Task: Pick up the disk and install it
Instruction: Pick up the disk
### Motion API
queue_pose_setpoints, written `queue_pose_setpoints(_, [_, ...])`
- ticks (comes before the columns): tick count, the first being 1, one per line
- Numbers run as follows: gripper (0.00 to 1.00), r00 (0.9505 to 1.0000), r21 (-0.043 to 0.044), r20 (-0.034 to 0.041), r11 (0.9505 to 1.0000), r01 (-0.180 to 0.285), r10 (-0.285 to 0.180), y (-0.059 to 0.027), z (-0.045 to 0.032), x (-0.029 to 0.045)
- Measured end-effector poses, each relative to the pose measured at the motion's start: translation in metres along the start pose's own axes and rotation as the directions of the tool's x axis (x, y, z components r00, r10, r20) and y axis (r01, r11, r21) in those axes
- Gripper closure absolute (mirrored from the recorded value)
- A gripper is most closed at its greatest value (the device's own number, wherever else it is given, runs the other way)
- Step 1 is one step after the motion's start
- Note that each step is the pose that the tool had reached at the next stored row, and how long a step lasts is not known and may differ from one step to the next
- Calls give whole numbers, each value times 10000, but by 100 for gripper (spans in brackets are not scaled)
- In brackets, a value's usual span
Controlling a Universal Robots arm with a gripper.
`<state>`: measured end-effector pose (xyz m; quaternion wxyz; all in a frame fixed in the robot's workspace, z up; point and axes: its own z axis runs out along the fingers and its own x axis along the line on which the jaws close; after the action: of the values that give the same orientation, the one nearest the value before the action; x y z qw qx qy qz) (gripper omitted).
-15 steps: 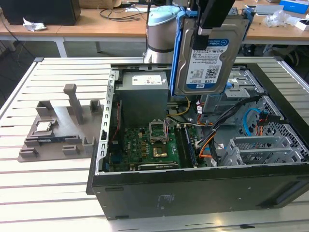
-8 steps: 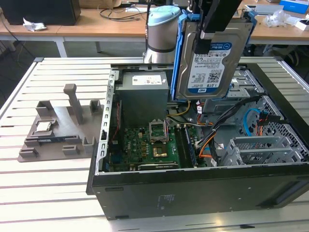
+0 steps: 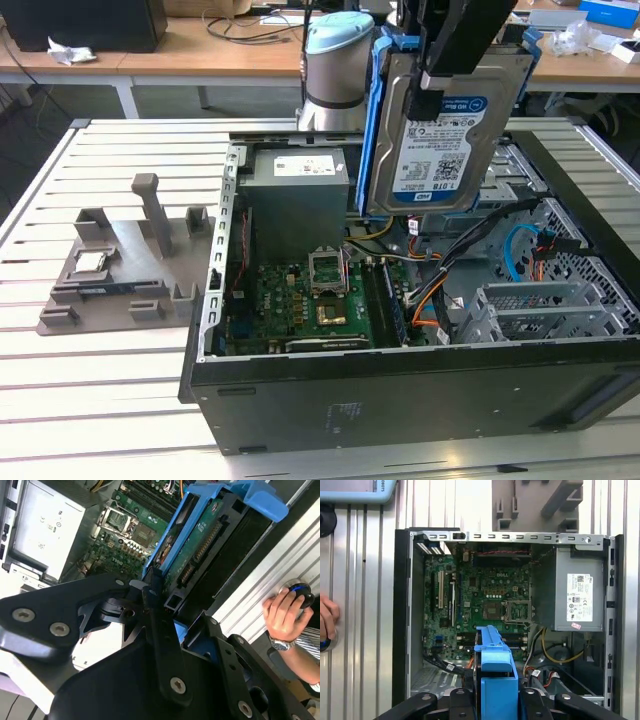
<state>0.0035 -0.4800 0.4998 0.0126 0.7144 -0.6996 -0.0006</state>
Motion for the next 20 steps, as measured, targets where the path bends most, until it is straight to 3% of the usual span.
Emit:
queue_pose_setpoints(14, [64, 10000, 0, 0, 10000, -1, 1, -24, 15, 292])
queue_pose_setpoints(16, [64, 10000, -3, -1, 10000, 0, 0, -45, 18, 334])
queue_pose_setpoints(20, [64, 10000, -9, 0, 10000, -1, 1, -177, 20, 369])
